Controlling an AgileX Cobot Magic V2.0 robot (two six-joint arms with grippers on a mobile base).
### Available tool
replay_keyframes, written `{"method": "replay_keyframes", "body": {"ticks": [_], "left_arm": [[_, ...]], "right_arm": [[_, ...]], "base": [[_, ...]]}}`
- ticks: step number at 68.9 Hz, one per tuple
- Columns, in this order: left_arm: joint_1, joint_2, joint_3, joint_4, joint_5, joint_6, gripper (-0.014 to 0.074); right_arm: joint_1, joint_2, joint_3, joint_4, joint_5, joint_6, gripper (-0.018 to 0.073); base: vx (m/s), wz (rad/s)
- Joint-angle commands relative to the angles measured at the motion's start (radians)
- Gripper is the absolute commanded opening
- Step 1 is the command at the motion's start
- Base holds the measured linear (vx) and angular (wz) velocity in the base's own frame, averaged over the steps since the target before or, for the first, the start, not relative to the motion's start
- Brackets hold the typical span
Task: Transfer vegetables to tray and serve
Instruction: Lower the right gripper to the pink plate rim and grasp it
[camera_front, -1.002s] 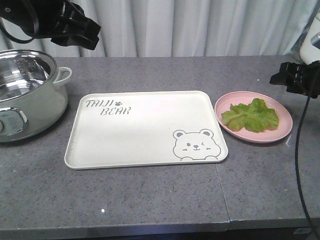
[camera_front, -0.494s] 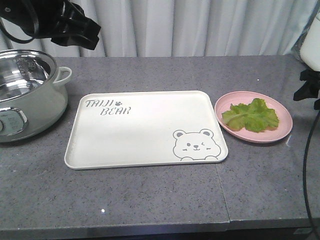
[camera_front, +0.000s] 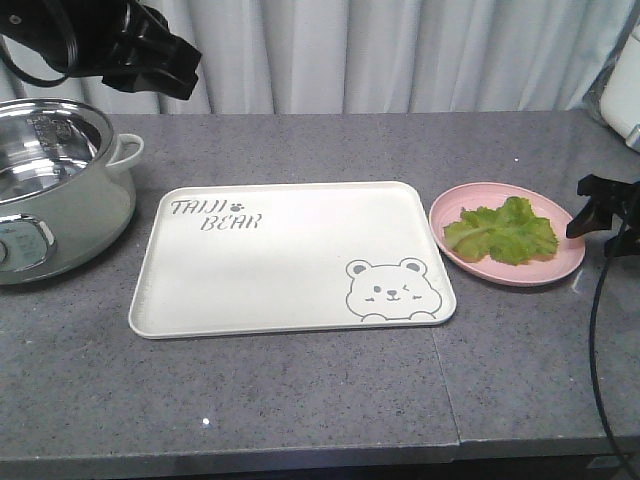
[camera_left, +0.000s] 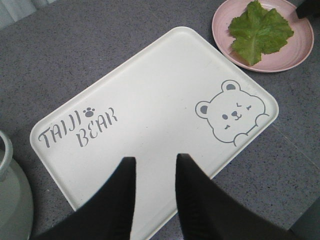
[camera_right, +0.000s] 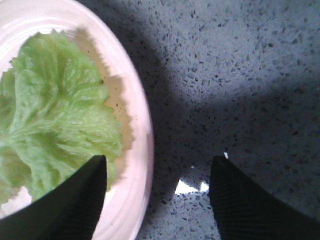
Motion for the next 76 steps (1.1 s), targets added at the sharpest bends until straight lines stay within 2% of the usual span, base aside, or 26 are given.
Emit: {"method": "replay_keyframes", "body": {"ticks": [1,22,43,53,68,76], "left_arm": [[-0.007,-0.034,-0.026,-0.013,-0.023,-0.01,0.0189],[-0.007,-0.013,-0.026,-0.014,-0.022,-0.01,0.0189],[-0.007,-0.004,-0.026,-0.015,-0.022,-0.01,0.0189],[-0.007,-0.004,-0.026,-0.015,-0.022,-0.01,0.0189],[-0.007,-0.005,-0.026,-0.014,-0.022,-0.01,0.0189],[-0.007,-0.005,-0.026,-0.014,-0.022,-0.01,0.0189]], "right_arm": [[-0.001,-0.05,-0.03,0.048,-0.006,-0.008,0.0428],[-0.001,-0.038,-0.03,0.055,-0.004,-0.017,0.0323],[-0.001,-0.037,-0.03,0.055,0.001,-0.018,0.0083],[-0.001,-0.033,-0.03,0.055,0.006,-0.02,-0.0003],[-0.002,-0.027,-0.03,0.056,0.011,-0.021,-0.0008],[-0.013,-0.028,-0.03,0.1,0.012,-0.021,-0.0006]], "base": [[0.0,0.0],[0.0,0.0],[0.0,0.0],[0.0,0.0],[0.0,0.0],[0.0,0.0]]}}
